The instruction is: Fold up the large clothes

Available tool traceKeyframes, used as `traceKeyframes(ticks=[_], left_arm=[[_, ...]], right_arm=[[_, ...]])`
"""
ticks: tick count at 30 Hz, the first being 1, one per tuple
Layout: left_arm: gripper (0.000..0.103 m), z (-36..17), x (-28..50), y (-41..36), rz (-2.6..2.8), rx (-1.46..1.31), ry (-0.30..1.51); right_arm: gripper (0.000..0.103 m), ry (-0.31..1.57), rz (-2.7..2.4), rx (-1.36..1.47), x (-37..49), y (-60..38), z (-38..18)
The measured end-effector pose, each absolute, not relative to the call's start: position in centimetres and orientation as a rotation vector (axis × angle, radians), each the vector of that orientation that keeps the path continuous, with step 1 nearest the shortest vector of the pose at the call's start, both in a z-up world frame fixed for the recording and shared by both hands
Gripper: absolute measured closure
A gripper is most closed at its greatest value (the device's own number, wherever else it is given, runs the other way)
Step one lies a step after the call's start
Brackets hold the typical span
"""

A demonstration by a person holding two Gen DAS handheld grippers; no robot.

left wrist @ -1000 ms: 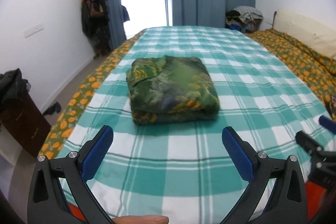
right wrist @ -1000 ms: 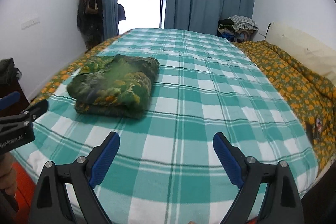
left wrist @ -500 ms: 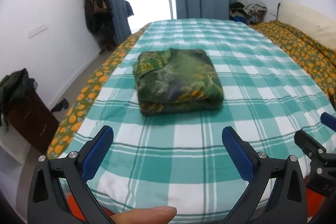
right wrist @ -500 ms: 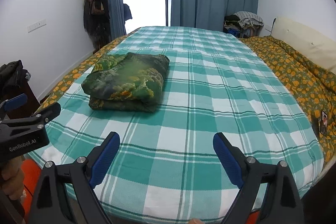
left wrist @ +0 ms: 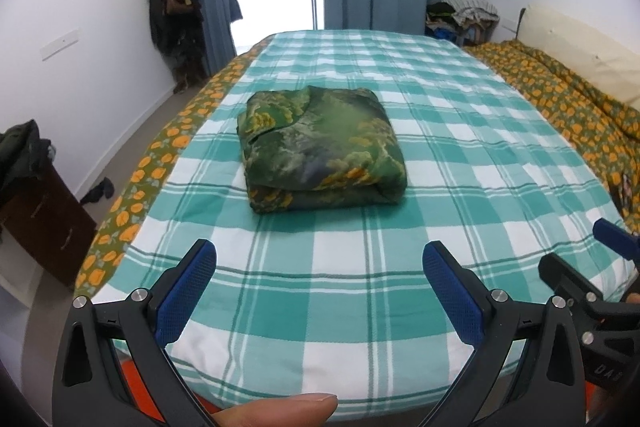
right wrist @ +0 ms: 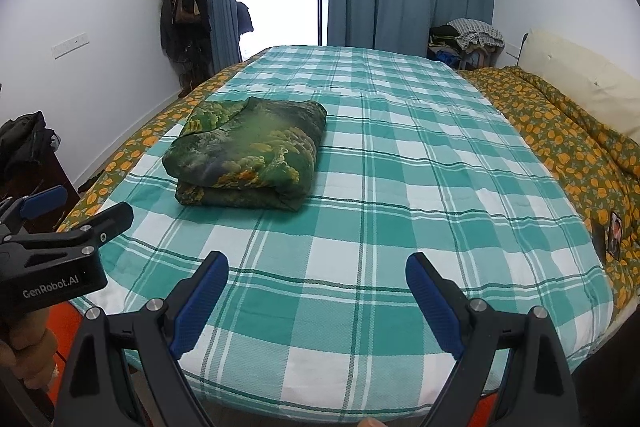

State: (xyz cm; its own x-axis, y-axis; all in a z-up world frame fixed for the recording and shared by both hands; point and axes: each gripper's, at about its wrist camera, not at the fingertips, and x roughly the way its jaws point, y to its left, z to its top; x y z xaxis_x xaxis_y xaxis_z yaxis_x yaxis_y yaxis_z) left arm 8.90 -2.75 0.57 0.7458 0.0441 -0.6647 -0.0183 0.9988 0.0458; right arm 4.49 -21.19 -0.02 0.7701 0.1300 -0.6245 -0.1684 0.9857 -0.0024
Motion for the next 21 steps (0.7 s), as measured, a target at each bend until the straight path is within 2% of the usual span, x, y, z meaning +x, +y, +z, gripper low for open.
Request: traceKeyframes(ticks=[21], left_arm=[[0.001,0.93,8.71,-3.1,0.014,0.035,0.711]], right_arm=[[0.011,0.677,0.16,-0.079,4.23,-20.7,-0.14]])
